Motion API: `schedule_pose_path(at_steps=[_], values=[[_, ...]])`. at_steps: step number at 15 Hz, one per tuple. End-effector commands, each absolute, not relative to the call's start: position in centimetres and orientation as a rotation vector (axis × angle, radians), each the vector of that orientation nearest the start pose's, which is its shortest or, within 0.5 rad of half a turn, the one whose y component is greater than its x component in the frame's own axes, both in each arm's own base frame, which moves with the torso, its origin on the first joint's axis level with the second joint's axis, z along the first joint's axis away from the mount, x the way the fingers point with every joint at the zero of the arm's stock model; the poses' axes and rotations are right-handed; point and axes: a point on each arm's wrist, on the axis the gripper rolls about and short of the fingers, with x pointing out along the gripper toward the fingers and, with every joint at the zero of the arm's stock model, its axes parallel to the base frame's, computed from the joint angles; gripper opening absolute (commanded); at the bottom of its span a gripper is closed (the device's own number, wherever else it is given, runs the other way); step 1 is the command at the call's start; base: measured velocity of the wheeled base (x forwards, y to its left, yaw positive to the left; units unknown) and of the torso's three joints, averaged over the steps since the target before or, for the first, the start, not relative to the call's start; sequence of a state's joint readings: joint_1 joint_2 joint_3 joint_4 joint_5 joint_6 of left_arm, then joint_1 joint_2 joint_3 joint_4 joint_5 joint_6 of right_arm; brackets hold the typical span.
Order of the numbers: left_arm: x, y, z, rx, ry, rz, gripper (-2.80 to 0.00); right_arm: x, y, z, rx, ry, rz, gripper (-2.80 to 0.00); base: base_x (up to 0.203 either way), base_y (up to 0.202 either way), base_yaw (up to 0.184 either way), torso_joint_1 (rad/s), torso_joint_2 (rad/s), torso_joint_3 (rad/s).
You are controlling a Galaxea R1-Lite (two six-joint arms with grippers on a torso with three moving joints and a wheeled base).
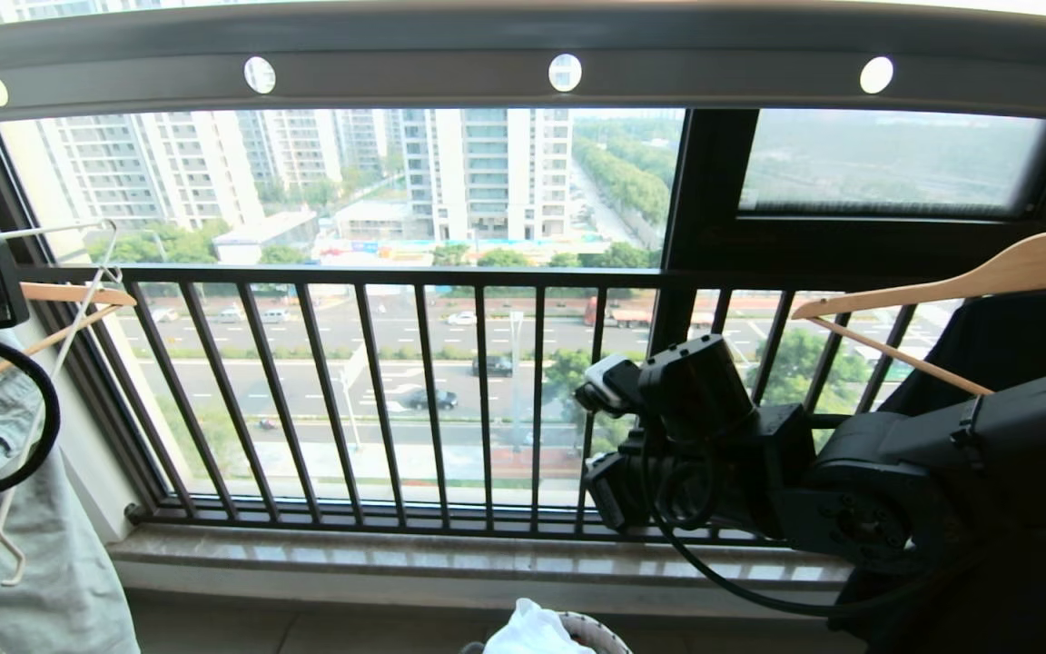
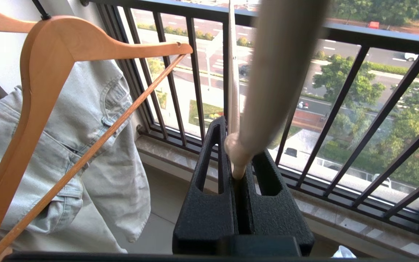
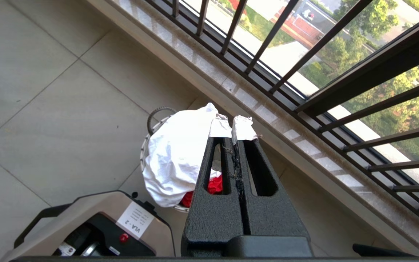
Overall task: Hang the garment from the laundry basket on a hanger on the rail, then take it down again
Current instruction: Hang the clothes rack on the clothesline
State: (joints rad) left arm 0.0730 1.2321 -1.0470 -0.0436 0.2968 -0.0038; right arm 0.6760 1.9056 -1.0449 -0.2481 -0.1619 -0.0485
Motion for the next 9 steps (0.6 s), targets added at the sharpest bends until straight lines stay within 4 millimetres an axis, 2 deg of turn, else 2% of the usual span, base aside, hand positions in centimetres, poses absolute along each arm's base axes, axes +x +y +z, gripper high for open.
schedule_pose_path(at_steps=[1, 9], values=[[20.8, 2.3, 31.7, 0.017, 0.144, 0.379, -2.80, 28.0, 22.0, 13.5, -0.303, 0.568, 0.509, -2.80, 0.000, 0.000, 0.000, 0.000, 0.00, 0.000], [24.9, 3.3, 32.0, 0.015, 0.159, 0.399, -2.80, 28.0, 22.0, 13.5, -0.304, 0.569, 0.509, -2.80, 0.000, 0.000, 0.000, 0.000, 0.00, 0.000]])
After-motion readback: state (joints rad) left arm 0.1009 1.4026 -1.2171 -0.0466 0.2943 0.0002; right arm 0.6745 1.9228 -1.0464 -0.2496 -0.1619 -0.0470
